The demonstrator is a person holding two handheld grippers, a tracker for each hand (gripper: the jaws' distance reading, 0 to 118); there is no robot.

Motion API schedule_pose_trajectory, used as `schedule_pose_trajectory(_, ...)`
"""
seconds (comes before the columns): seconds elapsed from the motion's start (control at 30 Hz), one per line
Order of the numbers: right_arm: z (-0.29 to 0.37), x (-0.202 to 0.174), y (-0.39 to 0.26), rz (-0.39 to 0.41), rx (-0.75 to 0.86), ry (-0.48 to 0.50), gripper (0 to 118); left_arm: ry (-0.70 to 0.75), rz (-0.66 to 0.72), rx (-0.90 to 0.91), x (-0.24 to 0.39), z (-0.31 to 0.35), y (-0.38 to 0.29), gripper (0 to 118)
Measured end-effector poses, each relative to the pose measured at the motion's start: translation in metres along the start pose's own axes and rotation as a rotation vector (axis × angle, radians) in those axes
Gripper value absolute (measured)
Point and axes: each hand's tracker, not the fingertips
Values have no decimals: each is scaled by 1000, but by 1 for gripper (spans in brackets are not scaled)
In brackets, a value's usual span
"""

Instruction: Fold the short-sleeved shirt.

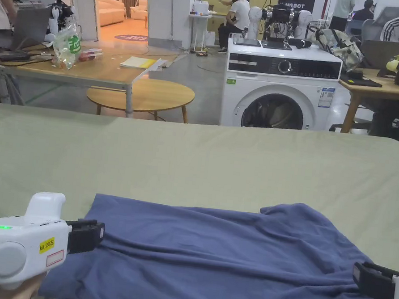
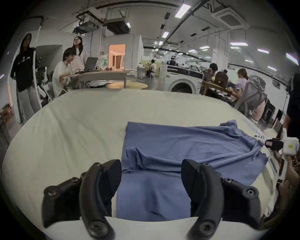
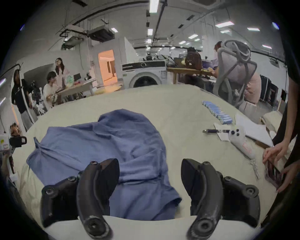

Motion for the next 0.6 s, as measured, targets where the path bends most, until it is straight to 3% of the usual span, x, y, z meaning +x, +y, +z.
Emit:
schedule_pose_trajectory(0.1, 9, -17, -1, 36, 11, 86, 80, -52, -43, 54, 14, 25, -1, 73)
schedule_pose_trajectory(0.13, 13, -23, -2, 52, 14, 98, 76, -67, -74, 82, 17, 33, -3, 64)
schedule_pose_trajectory(0.2, 22, -38, -8, 90, 29, 123, 53, -72, -112, 100, 27, 53, -5, 37)
schedule_pose_trajectory(0.23, 25, -42, -9, 103, 26, 133, 31, -73, -112, 93, 28, 59, -6, 13)
schedule_pose_trajectory(0.27, 28, -48, -12, 115, 25, 136, 15, -77, -112, 88, 29, 65, -7, 0)
schedule_pose_trajectory(0.3, 30, -55, -14, 134, 18, 144, 2, -81, -111, 89, 29, 71, -9, 0)
schedule_pose_trajectory(0.4, 36, -67, -17, 215, 16, 136, 0, -84, -72, 99, 21, 88, -10, 0)
schedule_pose_trajectory(0.5, 39, -71, -17, 190, 16, 147, 0, -47, 24, 92, 1, 98, -11, 0)
schedule_pose_trajectory(0.6, 40, -65, -14, 87, 12, 189, 0, 63, 114, 9, -20, 92, -9, 1)
